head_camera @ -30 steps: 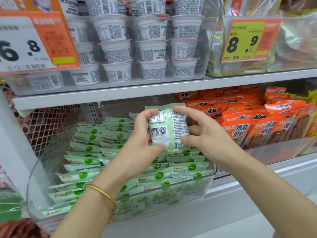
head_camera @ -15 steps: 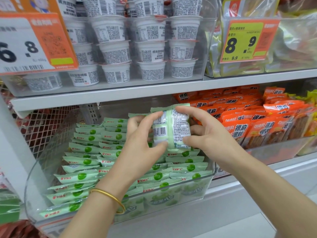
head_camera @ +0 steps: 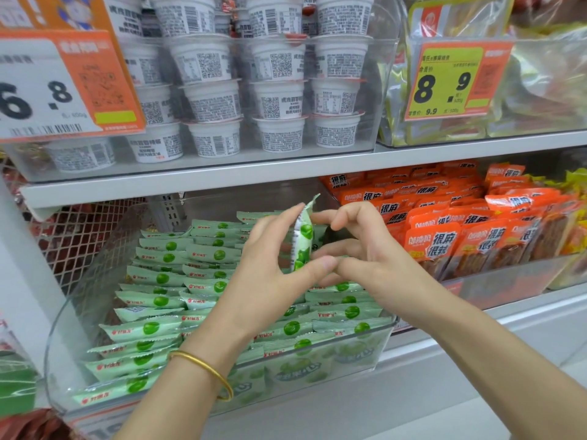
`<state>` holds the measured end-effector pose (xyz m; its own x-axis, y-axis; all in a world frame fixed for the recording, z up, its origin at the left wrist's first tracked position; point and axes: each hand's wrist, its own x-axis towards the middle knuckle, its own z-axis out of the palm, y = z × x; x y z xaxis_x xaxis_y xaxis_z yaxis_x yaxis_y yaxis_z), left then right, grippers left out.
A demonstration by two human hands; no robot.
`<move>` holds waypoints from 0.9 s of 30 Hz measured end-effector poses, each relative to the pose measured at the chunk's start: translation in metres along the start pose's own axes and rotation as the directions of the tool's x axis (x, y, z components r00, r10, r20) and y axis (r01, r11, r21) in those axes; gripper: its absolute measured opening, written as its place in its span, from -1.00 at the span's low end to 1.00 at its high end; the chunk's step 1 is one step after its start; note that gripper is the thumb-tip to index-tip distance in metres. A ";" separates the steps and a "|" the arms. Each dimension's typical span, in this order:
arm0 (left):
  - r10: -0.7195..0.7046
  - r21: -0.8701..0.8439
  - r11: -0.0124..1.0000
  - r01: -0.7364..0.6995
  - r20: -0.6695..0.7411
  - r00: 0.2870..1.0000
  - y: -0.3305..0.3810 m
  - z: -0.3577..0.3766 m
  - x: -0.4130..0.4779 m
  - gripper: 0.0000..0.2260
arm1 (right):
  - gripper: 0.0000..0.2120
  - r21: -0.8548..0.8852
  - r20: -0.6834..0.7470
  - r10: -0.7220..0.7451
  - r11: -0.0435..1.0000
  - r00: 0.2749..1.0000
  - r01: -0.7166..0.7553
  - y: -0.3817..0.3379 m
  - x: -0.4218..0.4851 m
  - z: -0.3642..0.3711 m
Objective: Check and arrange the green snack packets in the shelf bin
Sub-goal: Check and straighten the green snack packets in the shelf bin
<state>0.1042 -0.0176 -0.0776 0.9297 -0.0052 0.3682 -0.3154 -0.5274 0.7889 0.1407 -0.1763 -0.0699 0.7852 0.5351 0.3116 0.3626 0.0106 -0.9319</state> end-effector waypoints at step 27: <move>0.023 -0.164 0.986 -0.036 -0.079 0.997 -0.005 -0.001 0.006 -0.70 | -0.57 -0.597 -0.185 -0.180 0.801 0.966 0.035 -0.004 0.012 -0.005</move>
<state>0.1109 -0.0138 -0.0787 0.9042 0.0503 0.4242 -0.3753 -0.3806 0.8452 0.1507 -0.1743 -0.0613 0.7862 0.3592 0.5029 0.6178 -0.4771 -0.6250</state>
